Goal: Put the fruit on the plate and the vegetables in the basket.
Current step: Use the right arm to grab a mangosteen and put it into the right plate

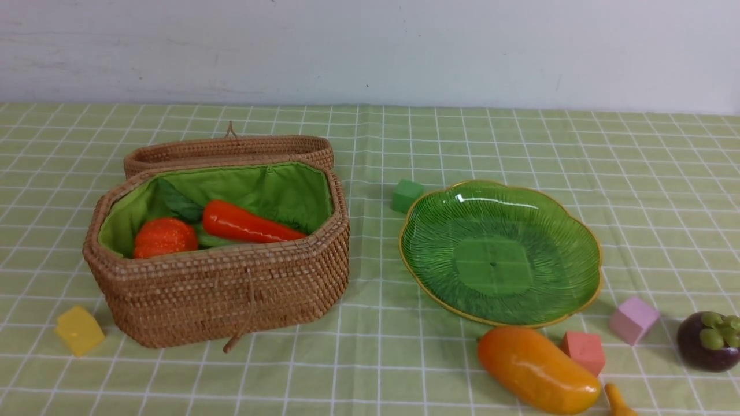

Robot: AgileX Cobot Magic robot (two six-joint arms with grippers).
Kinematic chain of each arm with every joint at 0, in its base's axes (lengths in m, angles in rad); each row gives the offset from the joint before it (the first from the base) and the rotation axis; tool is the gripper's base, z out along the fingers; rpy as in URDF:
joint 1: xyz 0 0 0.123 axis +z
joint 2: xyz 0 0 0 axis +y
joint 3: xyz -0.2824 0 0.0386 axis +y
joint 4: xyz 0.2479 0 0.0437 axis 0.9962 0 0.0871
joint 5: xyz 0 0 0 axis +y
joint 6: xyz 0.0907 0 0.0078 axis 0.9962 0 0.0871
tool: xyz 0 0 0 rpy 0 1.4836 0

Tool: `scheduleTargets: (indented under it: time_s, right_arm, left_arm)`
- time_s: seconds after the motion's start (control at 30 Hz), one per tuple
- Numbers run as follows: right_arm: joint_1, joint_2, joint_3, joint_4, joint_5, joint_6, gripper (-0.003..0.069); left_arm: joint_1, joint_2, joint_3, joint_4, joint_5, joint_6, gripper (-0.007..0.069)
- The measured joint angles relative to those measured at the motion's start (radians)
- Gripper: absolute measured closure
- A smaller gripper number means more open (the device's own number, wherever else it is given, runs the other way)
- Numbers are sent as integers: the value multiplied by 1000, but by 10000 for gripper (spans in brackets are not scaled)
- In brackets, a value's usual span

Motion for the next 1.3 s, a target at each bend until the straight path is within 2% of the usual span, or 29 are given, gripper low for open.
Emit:
scheduleTargets:
  time_s: [0.17,0.37,0.47,0.6,0.77,0.87,1.0,1.3]
  right_arm:
    - [8,212,-51,-68,186,-61,419]
    - [46,389,-44,27,311,-71,419]
    - [57,486,-44,72,369,-71,392]
    - [57,616,-44,78,390,-71,286]
    - [57,804,-44,71,343,-41,45]
    - [58,884,-44,44,296,-4,-10]
    - [49,1017,-59,-3,201,67,10]
    - [39,1164,-120,-29,147,79,62]
  left_arm:
    - [0,0,0,0,0,0,624]
    - [0,0,0,0,0,0,624]
    - [0,0,0,0,0,0,624]
    - [0,0,0,0,0,0,624]
    - [0,0,0,1,0,0,624]
    - [0,0,0,1,0,0,624]
    - [0,0,0,1,0,0,624]
    - [0,0,0,1,0,0,624]
